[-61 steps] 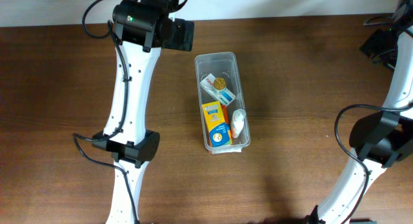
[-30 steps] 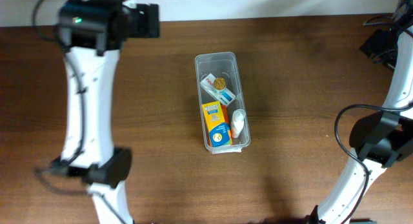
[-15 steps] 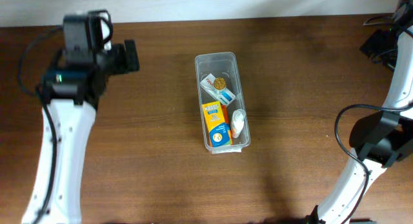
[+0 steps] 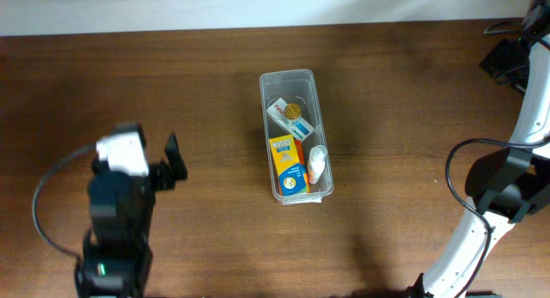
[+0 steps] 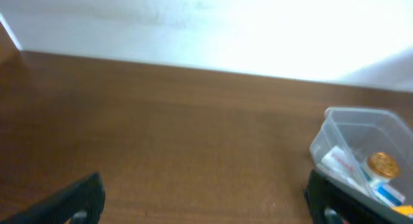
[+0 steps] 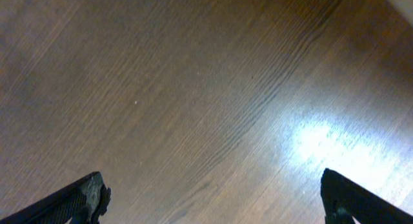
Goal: Pack container
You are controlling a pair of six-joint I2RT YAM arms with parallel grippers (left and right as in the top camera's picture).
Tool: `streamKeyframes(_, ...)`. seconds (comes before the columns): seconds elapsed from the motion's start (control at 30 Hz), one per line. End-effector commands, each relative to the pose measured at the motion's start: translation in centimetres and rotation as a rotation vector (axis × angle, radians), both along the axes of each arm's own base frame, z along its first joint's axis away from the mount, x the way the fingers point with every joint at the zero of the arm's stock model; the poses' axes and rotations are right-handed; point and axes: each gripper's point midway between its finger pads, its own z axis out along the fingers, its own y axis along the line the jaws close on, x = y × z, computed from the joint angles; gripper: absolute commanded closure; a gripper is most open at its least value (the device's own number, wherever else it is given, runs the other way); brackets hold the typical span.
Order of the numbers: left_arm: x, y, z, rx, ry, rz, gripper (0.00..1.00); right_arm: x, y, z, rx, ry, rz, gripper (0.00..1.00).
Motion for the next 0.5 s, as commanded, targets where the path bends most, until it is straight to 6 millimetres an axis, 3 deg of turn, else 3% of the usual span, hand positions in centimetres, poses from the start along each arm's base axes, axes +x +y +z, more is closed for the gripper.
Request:
streamKeyframes(0.0,-2.9,0.1,-1.1,-0.014,-0.11,0.0,0.01,-0.1,-0.2,0.3,-0.016,0.0,-0.007,0.02)
streamKeyframes(0.17,-4.7,0.6,-2.9,-0.016,-0.183,0.014,0.01,-0.1,-0.2,0.3,-0.016,0.0,-0.007,0.02)
streamKeyframes(0.47,-6.0,0.9,-3.7,-0.034,-0.265,0.028,0.01,-0.1,-0.2,0.3,-0.016,0.0,-0.007,0.02)
